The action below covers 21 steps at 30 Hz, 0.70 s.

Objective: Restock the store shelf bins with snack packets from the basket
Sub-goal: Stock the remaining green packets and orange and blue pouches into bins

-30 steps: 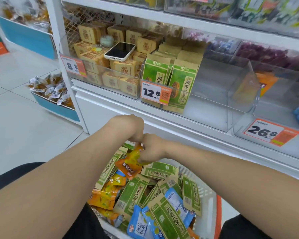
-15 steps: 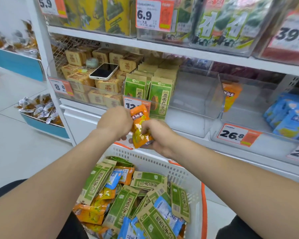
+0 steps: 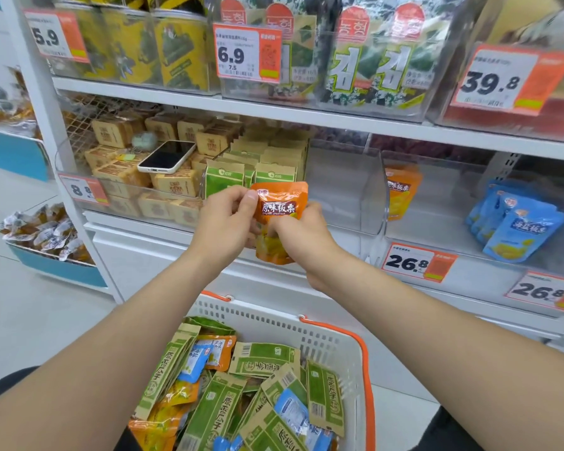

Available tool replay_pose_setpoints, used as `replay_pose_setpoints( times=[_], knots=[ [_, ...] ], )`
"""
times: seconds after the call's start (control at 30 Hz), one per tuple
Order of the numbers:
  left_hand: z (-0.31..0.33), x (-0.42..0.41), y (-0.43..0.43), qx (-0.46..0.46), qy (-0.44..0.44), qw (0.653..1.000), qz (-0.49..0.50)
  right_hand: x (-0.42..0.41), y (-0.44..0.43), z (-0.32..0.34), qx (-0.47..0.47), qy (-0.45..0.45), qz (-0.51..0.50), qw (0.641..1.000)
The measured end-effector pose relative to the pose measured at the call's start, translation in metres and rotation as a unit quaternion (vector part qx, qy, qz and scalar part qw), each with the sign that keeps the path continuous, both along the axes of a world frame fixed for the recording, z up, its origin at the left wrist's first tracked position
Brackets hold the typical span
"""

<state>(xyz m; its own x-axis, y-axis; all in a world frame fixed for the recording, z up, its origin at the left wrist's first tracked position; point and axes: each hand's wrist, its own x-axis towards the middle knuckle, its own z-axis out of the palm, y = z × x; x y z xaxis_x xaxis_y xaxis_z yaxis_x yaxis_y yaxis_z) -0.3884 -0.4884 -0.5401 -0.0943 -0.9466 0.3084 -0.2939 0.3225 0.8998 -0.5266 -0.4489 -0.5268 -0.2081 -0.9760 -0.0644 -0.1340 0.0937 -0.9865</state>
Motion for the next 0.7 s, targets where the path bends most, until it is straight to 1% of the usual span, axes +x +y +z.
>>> replay_pose_setpoints(
  times=[0.13,0.23,0.33,0.4,0.47,0.53,0.6,0.7],
  knots=[
    [0.007,-0.025,0.001,-0.01,0.045,0.999,-0.014,-0.011,-0.001,0.003,-0.037,-0.012,-0.084,0.996],
    [0.012,-0.046,0.003,-0.026,0.054,0.998,-0.01,-0.022,-0.003,0.011,-0.047,-0.011,-0.129,0.99],
    [0.016,-0.069,0.007,0.001,0.076,0.996,-0.038,-0.044,-0.014,0.028,-0.038,-0.019,-0.158,0.987],
    [0.018,-0.085,0.008,0.004,0.07,0.996,-0.05,-0.064,-0.023,0.039,-0.044,0.032,-0.183,0.982],
    [0.016,-0.099,0.005,-0.03,0.029,0.998,-0.048,-0.084,-0.029,0.045,-0.06,0.09,-0.214,0.971],
    [0.014,-0.111,0.005,-0.065,-0.04,0.995,-0.057,-0.105,-0.033,0.047,-0.064,0.127,-0.268,0.953],
    [0.009,-0.121,0.006,-0.08,-0.104,0.989,-0.073,-0.126,-0.034,0.048,-0.047,0.138,-0.312,0.939],
    [0.001,-0.139,0.01,-0.11,-0.169,0.974,-0.106,-0.159,-0.037,0.039,-0.026,0.114,-0.351,0.929]
  ],
)
